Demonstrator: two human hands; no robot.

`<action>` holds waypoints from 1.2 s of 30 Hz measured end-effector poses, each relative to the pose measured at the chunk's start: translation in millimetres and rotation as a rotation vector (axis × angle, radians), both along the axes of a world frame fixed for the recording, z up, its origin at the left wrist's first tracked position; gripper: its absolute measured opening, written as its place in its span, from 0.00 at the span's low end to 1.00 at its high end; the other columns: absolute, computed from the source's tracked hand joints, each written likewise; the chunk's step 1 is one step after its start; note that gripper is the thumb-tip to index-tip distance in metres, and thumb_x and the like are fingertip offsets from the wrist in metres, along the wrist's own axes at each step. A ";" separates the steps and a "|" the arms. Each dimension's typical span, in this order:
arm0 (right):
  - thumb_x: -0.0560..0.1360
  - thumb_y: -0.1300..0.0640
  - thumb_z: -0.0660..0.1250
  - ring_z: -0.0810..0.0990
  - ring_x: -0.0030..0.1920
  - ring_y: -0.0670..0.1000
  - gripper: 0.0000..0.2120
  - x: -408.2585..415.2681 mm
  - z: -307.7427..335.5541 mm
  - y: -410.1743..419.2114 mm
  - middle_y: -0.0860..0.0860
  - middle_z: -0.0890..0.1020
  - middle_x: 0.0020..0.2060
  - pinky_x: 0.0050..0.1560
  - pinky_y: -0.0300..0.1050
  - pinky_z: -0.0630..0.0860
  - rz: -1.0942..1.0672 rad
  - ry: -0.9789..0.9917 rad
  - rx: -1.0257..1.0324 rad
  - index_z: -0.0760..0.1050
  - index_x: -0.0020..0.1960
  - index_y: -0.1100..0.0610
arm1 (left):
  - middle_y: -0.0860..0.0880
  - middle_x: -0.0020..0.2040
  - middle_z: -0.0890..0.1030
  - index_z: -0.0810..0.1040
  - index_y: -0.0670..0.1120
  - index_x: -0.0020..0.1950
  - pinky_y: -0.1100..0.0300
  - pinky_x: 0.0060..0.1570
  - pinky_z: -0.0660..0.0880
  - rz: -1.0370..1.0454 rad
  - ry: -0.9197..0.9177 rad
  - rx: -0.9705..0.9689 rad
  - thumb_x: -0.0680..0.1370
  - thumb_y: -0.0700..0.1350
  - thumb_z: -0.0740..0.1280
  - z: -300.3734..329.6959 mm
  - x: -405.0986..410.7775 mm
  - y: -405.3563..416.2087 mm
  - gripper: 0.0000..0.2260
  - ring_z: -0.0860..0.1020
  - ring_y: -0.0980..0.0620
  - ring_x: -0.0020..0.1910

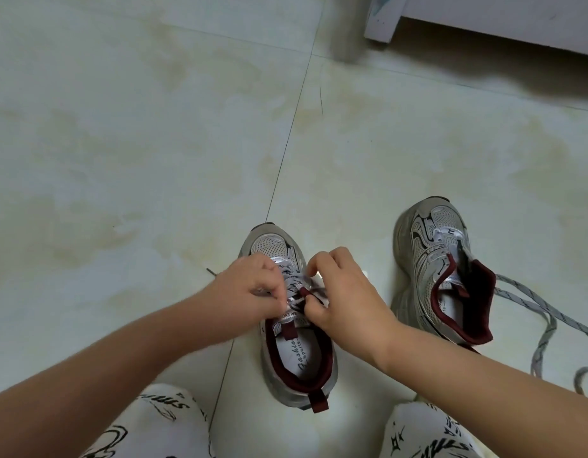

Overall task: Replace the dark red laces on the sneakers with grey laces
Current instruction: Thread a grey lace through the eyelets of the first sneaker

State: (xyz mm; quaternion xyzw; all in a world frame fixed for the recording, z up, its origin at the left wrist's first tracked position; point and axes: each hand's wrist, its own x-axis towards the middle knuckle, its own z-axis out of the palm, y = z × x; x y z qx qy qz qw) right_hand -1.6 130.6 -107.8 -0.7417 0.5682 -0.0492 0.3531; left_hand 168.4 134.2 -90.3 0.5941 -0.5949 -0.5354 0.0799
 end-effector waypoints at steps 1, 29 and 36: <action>0.73 0.58 0.62 0.67 0.42 0.47 0.10 -0.2 0.7 0.1 0.47 0.66 0.49 0.38 0.36 0.62 0.001 -0.028 0.007 0.69 0.55 0.53 | 0.55 0.47 0.78 0.77 0.53 0.28 0.66 0.52 0.66 0.101 0.236 0.143 0.60 0.50 0.68 8.8 5.9 -4.9 0.03 0.76 0.59 0.51; 0.71 0.55 0.67 0.67 0.60 0.49 0.30 20.1 16.0 -21.3 0.48 0.64 0.56 0.62 0.44 0.66 -0.248 -0.153 -0.079 0.61 0.70 0.51 | 0.49 0.38 0.69 0.72 0.45 0.38 0.59 0.33 0.63 -0.223 -0.477 -0.665 0.74 0.47 0.59 -13.2 15.8 -13.4 0.08 0.71 0.49 0.39; 0.75 0.54 0.61 0.74 0.39 0.56 0.07 36.6 21.8 -25.8 0.52 0.77 0.34 0.38 0.47 0.68 -0.038 -0.005 -0.159 0.72 0.40 0.56 | 0.50 0.43 0.69 0.70 0.48 0.48 0.57 0.41 0.65 -0.418 -0.710 -0.546 0.82 0.50 0.51 1.5 16.6 -18.4 0.11 0.73 0.48 0.46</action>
